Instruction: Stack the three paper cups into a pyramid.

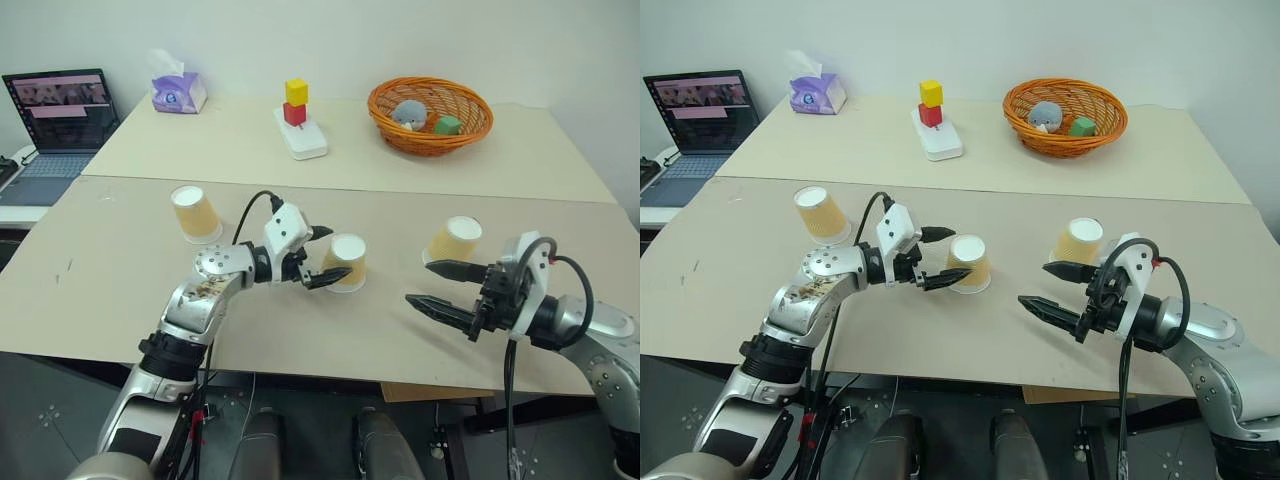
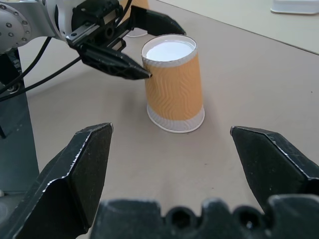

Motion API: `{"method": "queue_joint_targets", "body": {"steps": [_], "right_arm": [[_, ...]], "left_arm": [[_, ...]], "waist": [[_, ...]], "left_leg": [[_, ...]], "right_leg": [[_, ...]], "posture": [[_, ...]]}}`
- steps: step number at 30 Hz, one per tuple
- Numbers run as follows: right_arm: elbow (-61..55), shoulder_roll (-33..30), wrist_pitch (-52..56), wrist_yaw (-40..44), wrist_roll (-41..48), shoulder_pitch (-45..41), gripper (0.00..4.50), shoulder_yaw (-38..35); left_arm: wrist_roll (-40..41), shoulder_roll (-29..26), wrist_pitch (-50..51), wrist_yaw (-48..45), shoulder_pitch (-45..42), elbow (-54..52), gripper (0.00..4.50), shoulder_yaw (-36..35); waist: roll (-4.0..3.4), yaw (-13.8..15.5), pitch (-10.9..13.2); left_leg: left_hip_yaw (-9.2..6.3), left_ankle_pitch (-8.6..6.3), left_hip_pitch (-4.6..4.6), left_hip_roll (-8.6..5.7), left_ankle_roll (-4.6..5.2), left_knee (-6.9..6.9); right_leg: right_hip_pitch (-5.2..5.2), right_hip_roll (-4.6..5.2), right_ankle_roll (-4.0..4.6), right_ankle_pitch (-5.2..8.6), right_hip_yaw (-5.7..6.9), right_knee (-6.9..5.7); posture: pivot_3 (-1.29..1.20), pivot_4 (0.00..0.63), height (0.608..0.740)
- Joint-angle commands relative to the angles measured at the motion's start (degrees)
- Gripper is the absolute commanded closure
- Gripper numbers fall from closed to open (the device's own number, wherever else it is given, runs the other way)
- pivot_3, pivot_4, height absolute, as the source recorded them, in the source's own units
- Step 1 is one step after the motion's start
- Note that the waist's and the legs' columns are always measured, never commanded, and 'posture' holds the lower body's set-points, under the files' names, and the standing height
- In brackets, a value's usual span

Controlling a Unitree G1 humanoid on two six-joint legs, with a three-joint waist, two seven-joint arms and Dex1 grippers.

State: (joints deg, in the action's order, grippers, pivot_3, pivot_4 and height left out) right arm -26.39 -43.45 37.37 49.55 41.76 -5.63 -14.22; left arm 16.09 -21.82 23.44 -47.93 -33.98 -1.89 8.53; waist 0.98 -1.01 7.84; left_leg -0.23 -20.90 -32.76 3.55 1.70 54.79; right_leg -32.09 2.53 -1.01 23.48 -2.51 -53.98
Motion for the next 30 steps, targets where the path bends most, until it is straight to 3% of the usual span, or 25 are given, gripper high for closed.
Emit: {"method": "queue_joint_targets", "body": {"steps": [1,7,10,13,24,30], "right_arm": [[-0.1,0.1,-1.6,0.4,0.4,-0.8,0.0,-1.0],[1.1,0.0,-2.1,1.1,0.4,-1.4,0.0,-0.8],[1.8,0.3,-2.3,1.5,0.2,-2.3,0.0,0.1],[2.5,0.3,-2.5,1.8,-0.2,-3.2,0.0,1.0],[4.4,1.0,-2.8,3.0,-1.0,-5.4,0.0,2.6],[3.9,0.9,-2.6,3.5,-0.9,-5.3,0.0,2.8]], "left_arm": [[4.1,1.0,3.9,5.1,-2.6,-6.5,0.09,-6.3],[14.0,3.9,16.5,17.8,-3.4,-15.9,0.09,-18.0],[17.6,4.3,20.4,20.2,-2.1,-19.3,0.09,-19.5],[17.5,4.2,21.9,23.1,-1.0,-20.1,0.09,-19.8],[7.8,6.5,28.1,49.5,-0.9,-21.1,0.09,-26.1],[5.6,4.9,28.7,51.2,-2.1,-18.4,0.09,-25.6]], "waist": [[0.0,0.0,0.0],[0.01,0.0,0.0],[0.01,0.0,0.0],[0.01,0.0,0.0],[0.02,0.2,0.0],[0.02,0.3,0.0]], "left_leg": [[0.0,0.0,0.0,0.0,0.0,0.0],[-0.03,0.0,0.0,0.01,0.0,0.0],[-0.03,0.0,0.02,0.0,0.0,0.0],[-0.02,0.0,0.03,-0.01,-0.01,0.01],[-0.06,0.0,0.02,-0.03,-0.01,0.01],[-0.05,0.0,0.01,-0.05,-0.01,0.01]], "right_leg": [[0.0,0.0,0.0,0.0,0.0,0.0],[0.01,0.01,0.0,0.0,-0.01,0.0],[0.02,0.01,0.0,0.0,-0.01,-0.02],[0.03,0.01,0.0,0.0,-0.01,-0.02],[0.03,0.04,-0.01,-0.01,-0.03,-0.04],[0.03,0.05,-0.01,-0.01,-0.01,-0.04]], "posture": [[0.0,0.15,0.658],[0.0,0.15,0.658],[0.0,0.15,0.658],[0.0,0.15,0.658],[0.0,0.15,0.658],[0.0,0.15,0.658]]}}
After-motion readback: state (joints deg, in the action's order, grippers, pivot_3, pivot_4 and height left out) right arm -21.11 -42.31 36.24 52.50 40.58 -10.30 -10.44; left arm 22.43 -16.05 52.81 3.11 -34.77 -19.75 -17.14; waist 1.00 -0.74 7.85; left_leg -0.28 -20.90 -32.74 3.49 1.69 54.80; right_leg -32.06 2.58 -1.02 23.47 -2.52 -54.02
